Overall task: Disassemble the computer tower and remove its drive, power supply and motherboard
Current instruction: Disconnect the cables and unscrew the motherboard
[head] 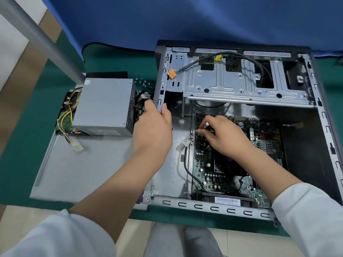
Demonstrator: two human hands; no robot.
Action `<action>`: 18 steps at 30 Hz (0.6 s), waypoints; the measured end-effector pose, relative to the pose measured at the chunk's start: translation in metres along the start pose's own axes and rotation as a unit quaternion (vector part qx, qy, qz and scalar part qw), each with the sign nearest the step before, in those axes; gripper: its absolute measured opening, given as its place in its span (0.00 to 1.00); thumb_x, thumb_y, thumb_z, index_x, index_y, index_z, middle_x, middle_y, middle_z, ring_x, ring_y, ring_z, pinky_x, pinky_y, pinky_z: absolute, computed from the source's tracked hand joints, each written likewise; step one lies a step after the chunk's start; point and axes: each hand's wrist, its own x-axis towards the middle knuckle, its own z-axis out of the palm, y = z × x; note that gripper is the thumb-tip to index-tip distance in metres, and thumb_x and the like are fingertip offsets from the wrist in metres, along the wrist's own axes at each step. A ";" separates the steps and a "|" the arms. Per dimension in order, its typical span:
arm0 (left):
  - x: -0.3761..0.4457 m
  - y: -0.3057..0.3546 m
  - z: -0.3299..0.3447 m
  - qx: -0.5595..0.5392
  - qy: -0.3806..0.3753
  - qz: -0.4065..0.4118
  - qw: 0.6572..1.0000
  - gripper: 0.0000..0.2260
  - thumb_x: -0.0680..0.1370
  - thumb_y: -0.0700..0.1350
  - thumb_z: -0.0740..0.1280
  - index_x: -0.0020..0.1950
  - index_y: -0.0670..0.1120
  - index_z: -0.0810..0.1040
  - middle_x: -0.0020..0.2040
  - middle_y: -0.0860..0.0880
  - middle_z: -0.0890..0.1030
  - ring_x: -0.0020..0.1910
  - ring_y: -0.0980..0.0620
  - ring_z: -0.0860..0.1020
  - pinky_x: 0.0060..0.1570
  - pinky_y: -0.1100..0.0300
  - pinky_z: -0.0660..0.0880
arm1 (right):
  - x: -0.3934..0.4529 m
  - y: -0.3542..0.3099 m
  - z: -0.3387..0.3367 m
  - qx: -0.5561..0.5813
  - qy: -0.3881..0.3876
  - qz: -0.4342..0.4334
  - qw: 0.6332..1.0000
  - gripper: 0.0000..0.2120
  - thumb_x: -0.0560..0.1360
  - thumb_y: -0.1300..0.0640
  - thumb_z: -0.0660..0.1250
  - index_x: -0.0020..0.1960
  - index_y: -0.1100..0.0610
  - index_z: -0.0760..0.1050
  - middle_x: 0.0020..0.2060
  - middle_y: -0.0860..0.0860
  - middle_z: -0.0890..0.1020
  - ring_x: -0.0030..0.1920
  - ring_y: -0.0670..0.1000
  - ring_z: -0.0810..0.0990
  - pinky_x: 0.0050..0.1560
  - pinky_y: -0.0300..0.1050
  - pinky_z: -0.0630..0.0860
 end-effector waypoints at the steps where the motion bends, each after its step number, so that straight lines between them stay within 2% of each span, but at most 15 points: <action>1: 0.000 0.000 0.000 0.001 0.000 0.001 1.000 0.15 0.82 0.53 0.51 0.56 0.42 0.66 0.30 0.51 0.65 0.34 0.43 0.68 0.33 0.54 0.63 | 0.000 -0.001 0.000 -0.004 0.005 -0.007 1.000 0.08 0.76 0.46 0.64 0.50 0.49 0.73 0.39 0.46 0.70 0.40 0.49 0.71 0.37 0.44 0.68; 4: 0.000 0.000 0.000 0.005 0.000 0.002 1.000 0.15 0.82 0.52 0.51 0.56 0.41 0.66 0.31 0.50 0.65 0.35 0.42 0.69 0.34 0.53 0.63 | 0.001 -0.005 0.001 -0.017 0.004 -0.020 1.000 0.05 0.76 0.50 0.65 0.49 0.51 0.74 0.36 0.43 0.66 0.40 0.50 0.70 0.37 0.45 0.68; 6: 0.001 0.001 -0.001 0.008 0.000 0.001 1.000 0.15 0.82 0.52 0.51 0.56 0.41 0.66 0.31 0.49 0.66 0.35 0.42 0.68 0.34 0.53 0.63 | 0.002 -0.005 0.001 -0.009 -0.004 -0.034 0.999 0.03 0.76 0.58 0.66 0.48 0.53 0.75 0.35 0.41 0.66 0.44 0.49 0.71 0.38 0.46 0.69; 9: 0.001 0.001 -0.001 0.011 0.000 0.002 1.000 0.15 0.82 0.52 0.51 0.56 0.41 0.66 0.34 0.48 0.68 0.35 0.42 0.69 0.35 0.53 0.63 | 0.004 -0.006 0.001 0.018 -0.028 -0.059 0.998 0.09 0.72 0.69 0.65 0.46 0.55 0.75 0.36 0.40 0.69 0.46 0.48 0.69 0.45 0.47 0.73; 11: 0.001 0.002 -0.002 0.017 0.001 0.005 1.000 0.15 0.82 0.52 0.51 0.56 0.41 0.66 0.36 0.46 0.70 0.36 0.42 0.69 0.35 0.53 0.64 | 0.006 -0.005 0.000 0.023 -0.046 -0.068 0.996 0.12 0.71 0.70 0.64 0.45 0.54 0.74 0.38 0.44 0.74 0.46 0.48 0.68 0.47 0.46 0.73; 13: 0.000 0.002 -0.002 0.020 0.001 0.005 1.000 0.15 0.82 0.52 0.51 0.57 0.41 0.66 0.37 0.45 0.70 0.36 0.42 0.69 0.35 0.53 0.64 | 0.006 -0.005 -0.001 0.026 -0.055 -0.065 0.996 0.10 0.73 0.67 0.65 0.45 0.53 0.74 0.41 0.46 0.77 0.47 0.50 0.69 0.48 0.46 0.71; 16: -0.001 0.003 -0.002 0.025 0.002 0.002 1.000 0.15 0.82 0.52 0.51 0.56 0.41 0.66 0.36 0.46 0.70 0.35 0.43 0.68 0.34 0.53 0.63 | 0.004 -0.006 -0.001 -0.033 -0.028 -0.066 0.997 0.02 0.77 0.53 0.62 0.46 0.51 0.72 0.40 0.46 0.77 0.45 0.51 0.68 0.47 0.48 0.66; 18: -0.001 0.003 -0.001 0.027 0.003 0.000 1.000 0.15 0.82 0.52 0.51 0.57 0.41 0.66 0.36 0.46 0.70 0.35 0.43 0.69 0.34 0.53 0.63 | 0.003 -0.010 0.002 -0.091 -0.006 -0.063 0.994 0.12 0.79 0.44 0.56 0.45 0.50 0.69 0.36 0.44 0.72 0.42 0.50 0.65 0.45 0.47 0.60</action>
